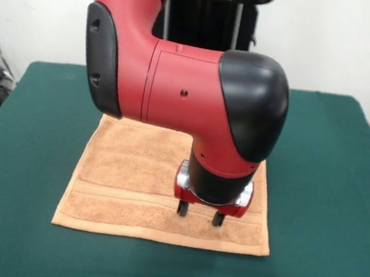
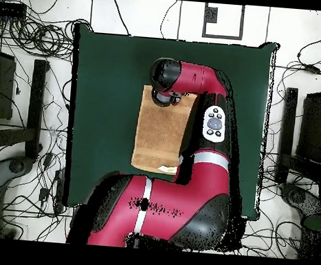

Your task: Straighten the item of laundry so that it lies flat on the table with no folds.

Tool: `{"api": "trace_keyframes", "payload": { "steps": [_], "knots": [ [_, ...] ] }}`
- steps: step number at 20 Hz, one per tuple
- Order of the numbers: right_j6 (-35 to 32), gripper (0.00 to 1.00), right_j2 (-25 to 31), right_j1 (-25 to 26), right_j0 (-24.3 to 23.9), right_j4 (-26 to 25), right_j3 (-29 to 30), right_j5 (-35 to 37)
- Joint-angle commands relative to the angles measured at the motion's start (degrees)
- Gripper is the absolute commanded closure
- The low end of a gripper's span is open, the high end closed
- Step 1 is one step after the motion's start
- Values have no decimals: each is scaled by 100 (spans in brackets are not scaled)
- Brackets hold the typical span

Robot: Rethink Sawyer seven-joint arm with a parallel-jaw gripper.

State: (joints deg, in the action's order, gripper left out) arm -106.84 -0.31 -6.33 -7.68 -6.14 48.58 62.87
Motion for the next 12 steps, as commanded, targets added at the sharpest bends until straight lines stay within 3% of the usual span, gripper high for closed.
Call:
{"api": "trace_keyframes", "payload": {
  "steps": [1, 8, 12],
  "knots": [
    [-1221, 0, 186, -79, -27, 149, -58, -1115],
    [-1208, 0, 186, -185, -36, 184, 133, -1194],
    [-1259, 0, 247, -783, 61, 358, 952, -1208]
  ]
}}
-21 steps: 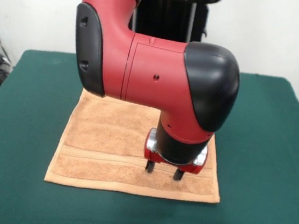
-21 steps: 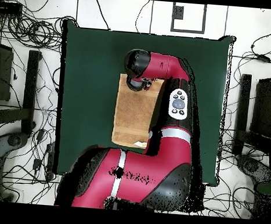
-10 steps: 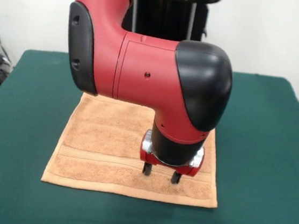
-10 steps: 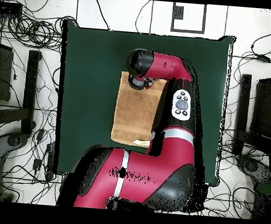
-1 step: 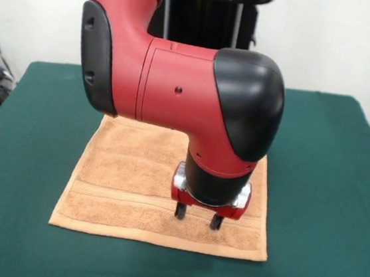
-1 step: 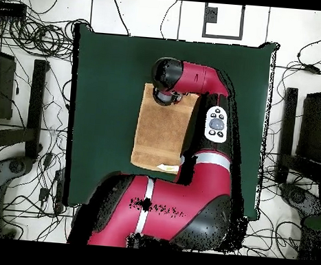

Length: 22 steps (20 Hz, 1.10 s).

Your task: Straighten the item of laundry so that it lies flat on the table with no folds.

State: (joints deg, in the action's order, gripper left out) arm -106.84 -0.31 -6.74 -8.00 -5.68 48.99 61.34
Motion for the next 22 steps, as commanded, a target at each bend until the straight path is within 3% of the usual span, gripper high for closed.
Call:
{"api": "trace_keyframes", "payload": {
  "steps": [1, 4, 9, 22],
  "knots": [
    [-1228, 0, 265, -941, 104, 376, 1098, -959],
    [-1138, 0, 317, -1255, 67, 488, 1428, -1014],
    [-1033, 0, 272, -1354, 76, 537, 1556, -991],
    [-332, 0, 286, -2087, -161, 681, 2137, -240]
  ]
}}
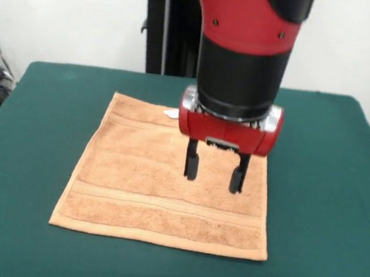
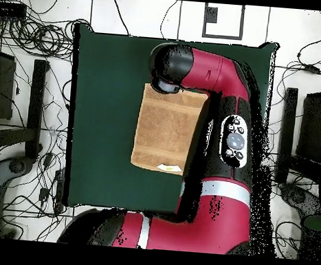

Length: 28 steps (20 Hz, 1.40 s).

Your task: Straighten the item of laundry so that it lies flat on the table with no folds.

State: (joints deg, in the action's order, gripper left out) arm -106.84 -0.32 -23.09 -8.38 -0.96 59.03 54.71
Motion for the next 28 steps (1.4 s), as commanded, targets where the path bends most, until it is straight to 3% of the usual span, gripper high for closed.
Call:
{"api": "trace_keyframes", "payload": {
  "steps": [1, 13, 28],
  "knots": [
    [-237, 0, 292, -530, -166, 206, 1193, 499],
    [445, 0, 402, -966, -541, -47, 1271, 1326],
    [542, 0, 529, -1159, -611, -183, 1566, 1397]
  ]
}}
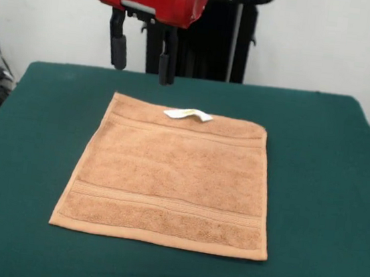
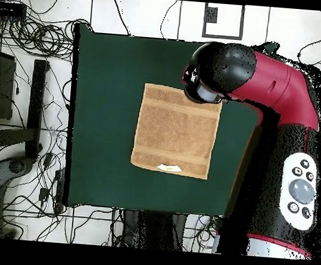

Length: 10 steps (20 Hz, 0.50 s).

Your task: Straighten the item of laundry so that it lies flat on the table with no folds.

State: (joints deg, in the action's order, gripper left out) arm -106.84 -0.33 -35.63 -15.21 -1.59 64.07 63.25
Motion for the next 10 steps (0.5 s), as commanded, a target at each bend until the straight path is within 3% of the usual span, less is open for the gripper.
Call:
{"api": "trace_keyframes", "payload": {
  "steps": [1, 10],
  "knots": [
    [564, 0, 541, 87, 66, -122, 1092, 526],
    [655, 0, 505, -53, 38, -211, 1352, 412]
  ]
}}
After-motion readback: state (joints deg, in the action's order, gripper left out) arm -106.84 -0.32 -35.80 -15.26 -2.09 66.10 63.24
